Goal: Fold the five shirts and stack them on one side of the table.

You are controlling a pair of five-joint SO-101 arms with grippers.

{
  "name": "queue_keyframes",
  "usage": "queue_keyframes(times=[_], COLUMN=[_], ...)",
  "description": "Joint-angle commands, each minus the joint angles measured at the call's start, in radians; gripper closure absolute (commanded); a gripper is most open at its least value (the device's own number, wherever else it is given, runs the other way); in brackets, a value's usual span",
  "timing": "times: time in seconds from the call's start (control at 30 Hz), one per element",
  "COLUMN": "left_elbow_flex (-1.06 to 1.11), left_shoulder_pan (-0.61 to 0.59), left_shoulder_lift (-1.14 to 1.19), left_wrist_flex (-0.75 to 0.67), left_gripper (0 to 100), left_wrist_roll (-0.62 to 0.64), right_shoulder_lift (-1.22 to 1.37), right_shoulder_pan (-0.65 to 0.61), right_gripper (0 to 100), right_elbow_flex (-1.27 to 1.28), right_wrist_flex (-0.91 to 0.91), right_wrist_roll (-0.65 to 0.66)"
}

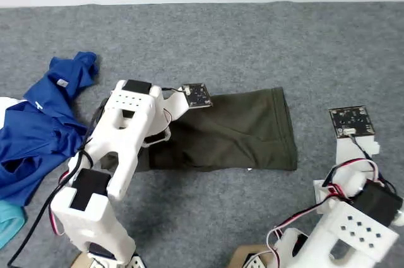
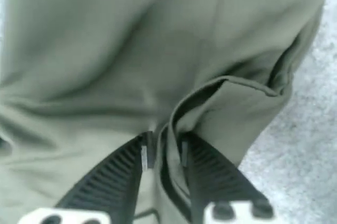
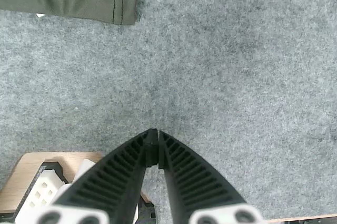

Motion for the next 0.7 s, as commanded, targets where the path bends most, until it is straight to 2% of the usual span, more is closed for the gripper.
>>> queue_keyframes(times=[0.0, 0.23, 0.43, 0.67], left_elbow_flex=[-0.059, -0.071, -0.137, -0.294], left_shoulder_pan=[-0.005, -0.025, -0.064, -0.054], left_shoulder_lift=[-0.003, 0.006, 0.126, 0.178], left_wrist_flex=[0.002, -0.055, -0.063, 0.106], left_gripper=[90, 89, 89, 90], left_wrist_roll=[-0.002, -0.003, -0.029, -0.029], right_shoulder_lift=[-0.010, -0.010, -0.010, -0.012], right_shoulder_pan=[0.007, 0.007, 0.005, 0.005], right_gripper=[99.0, 99.0, 99.0, 99.0], right_elbow_flex=[-0.006, -0.006, 0.011, 0.021], right_wrist_flex=[0.036, 0.036, 0.035, 0.031], right_wrist_roll=[0.008, 0.008, 0.008, 0.008])
